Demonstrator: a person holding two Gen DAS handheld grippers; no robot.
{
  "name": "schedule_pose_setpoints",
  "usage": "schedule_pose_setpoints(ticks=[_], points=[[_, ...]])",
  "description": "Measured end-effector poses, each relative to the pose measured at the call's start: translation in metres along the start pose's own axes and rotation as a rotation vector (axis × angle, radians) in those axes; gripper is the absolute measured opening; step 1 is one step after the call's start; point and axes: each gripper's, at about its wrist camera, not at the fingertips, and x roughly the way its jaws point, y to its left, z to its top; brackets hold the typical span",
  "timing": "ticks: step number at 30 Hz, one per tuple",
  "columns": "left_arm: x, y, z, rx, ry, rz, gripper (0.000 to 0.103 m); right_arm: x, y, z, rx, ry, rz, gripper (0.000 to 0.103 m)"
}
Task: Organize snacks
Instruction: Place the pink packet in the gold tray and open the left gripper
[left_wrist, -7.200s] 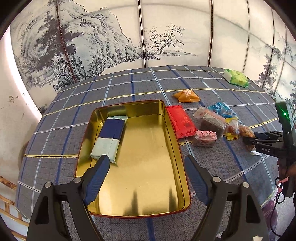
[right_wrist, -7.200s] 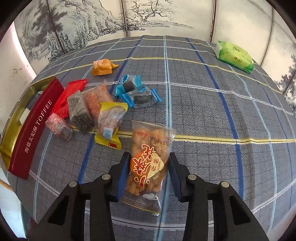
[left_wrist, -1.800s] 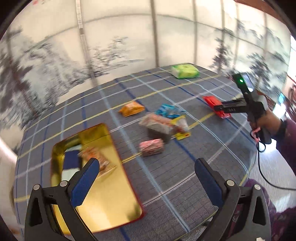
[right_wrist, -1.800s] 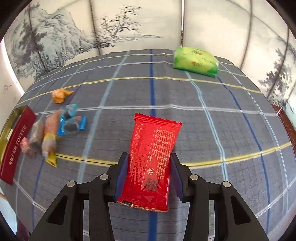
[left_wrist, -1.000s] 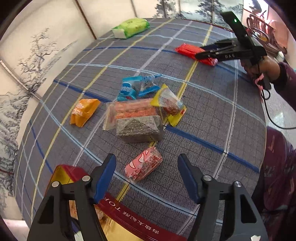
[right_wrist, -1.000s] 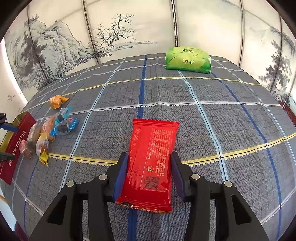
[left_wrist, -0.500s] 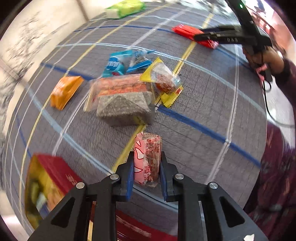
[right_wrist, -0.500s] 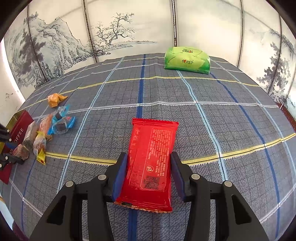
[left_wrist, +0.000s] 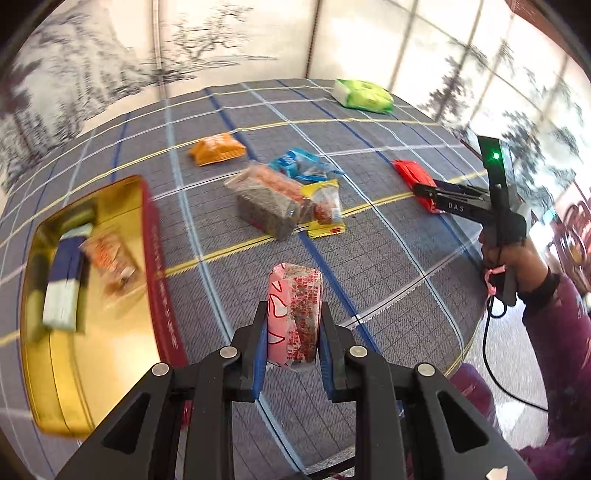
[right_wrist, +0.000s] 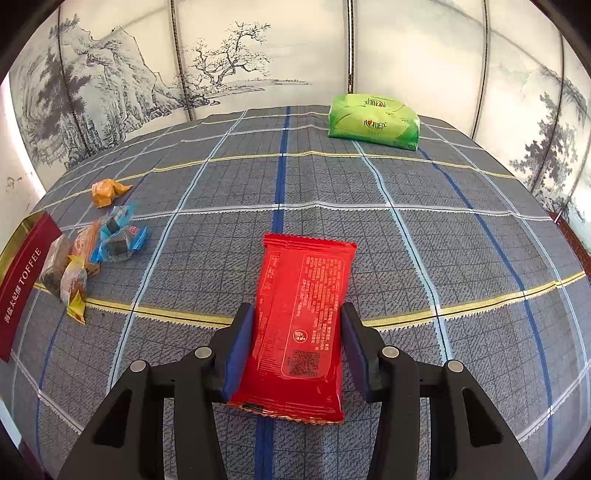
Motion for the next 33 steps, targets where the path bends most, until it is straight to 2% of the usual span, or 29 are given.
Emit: schedule_pose_setpoints(ticks=[5, 11, 20, 33], points=[[-0.009, -0.003, -0.007, 0.006, -0.03, 0.082, 0.021, 0.0, 0.005, 0.0, -0.015, 0.003, -0.024, 0.047], [-0.018, -0.006, -0.016, 0.015, -0.051, 0.146, 0.021, -0.003, 0.008, -0.003, 0.001, 0.001, -0.038, 0.047], [-0.031, -0.004, -0.017, 0.01, -0.094, 0.187, 0.021, -0.018, 0.015, -0.018, 0.075, -0.006, 0.029, 0.046], [-0.038, 0.011, -0.018, -0.027, -0.112, 0.218, 0.021, -0.019, 0.022, -0.021, 0.06, -0.017, 0.003, 0.046]])
